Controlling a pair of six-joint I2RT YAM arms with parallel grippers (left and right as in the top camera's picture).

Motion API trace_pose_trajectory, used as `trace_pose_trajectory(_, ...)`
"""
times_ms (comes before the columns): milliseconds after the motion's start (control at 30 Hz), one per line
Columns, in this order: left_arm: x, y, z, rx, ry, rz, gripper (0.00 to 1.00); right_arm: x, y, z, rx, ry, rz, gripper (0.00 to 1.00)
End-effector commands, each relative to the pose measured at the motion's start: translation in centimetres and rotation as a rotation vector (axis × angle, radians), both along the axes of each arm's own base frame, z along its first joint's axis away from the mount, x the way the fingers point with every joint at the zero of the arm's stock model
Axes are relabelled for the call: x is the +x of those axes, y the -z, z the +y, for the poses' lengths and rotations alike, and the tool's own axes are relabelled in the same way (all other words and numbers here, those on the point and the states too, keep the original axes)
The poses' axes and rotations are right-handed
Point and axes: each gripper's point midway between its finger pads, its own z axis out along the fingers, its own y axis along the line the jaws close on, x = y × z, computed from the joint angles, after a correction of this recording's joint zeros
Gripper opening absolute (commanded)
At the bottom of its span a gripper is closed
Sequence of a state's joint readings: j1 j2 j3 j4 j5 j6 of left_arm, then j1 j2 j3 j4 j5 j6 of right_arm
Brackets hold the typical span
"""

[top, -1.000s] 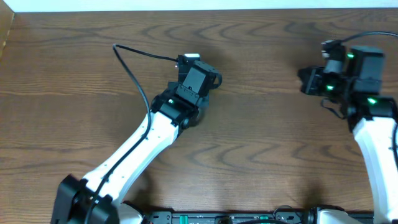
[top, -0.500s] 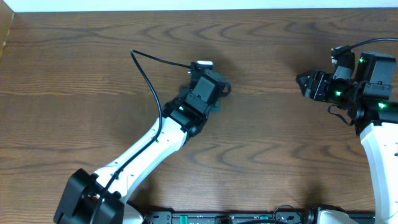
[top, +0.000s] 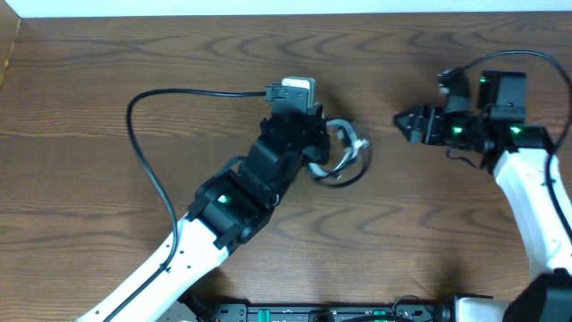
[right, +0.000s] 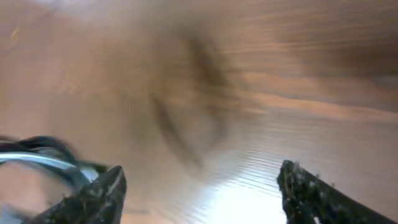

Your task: Untangle cables

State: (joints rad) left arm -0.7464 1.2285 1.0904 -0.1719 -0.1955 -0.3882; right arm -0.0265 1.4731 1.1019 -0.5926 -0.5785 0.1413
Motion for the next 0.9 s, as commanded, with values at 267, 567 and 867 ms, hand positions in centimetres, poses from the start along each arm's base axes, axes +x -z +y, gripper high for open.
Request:
trace_pose_trajectory(267, -0.3, -1.4, 0.4, 0.009, 0.010, -0.038, 0.07, -2.3, 2.3, 10.4, 0.116, -0.384, 0.000, 0.97)
trace_pose_trajectory(567, 0.0, -2.6, 0.4, -0.019, 0.004, -0.076, 0.07, -2.6, 4.1, 12.8, 0.018, -0.418, -0.008, 0.99)
trace_pose_trajectory(867, -0.8, -4.8, 1.1, -0.060, 0.003, -0.122, 0.08, -1.5, 6.3, 14.0, -0.014, -0.430, -0.022, 0.64)
